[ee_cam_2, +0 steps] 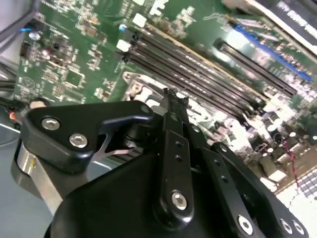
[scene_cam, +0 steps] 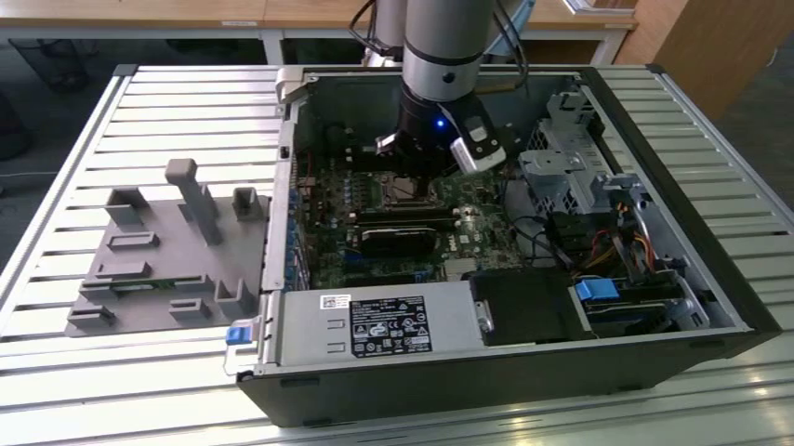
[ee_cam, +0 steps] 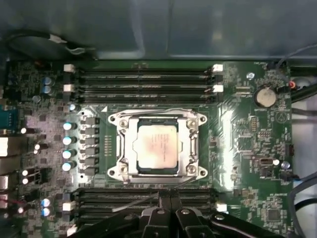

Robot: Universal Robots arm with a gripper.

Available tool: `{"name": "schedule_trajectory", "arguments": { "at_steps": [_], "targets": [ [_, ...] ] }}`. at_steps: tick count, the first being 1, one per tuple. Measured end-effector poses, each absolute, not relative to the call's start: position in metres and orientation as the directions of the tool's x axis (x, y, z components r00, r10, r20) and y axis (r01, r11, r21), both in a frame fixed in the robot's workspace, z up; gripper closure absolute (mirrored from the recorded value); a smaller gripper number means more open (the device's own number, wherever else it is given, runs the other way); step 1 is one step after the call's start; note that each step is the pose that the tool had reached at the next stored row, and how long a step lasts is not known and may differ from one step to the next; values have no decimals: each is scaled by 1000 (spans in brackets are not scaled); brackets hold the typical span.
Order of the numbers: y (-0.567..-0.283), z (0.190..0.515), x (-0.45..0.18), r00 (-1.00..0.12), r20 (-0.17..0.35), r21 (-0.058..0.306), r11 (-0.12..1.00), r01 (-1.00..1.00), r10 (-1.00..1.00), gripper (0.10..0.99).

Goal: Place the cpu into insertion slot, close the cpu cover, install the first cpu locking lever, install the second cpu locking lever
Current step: 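Install the second cpu locking lever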

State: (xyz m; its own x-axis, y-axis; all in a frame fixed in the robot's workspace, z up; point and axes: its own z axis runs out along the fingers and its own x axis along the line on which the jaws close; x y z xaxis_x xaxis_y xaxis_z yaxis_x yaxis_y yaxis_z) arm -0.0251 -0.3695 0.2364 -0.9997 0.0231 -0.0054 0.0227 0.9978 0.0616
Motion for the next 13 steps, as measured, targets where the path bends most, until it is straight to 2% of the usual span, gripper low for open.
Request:
{"name": "schedule_trajectory", "arguments": {
  "at_steps": [13],
  "targets": [
    [-371, 228, -48, -1000, -5, 67, 997, 23, 23, 980]
  ]
}}
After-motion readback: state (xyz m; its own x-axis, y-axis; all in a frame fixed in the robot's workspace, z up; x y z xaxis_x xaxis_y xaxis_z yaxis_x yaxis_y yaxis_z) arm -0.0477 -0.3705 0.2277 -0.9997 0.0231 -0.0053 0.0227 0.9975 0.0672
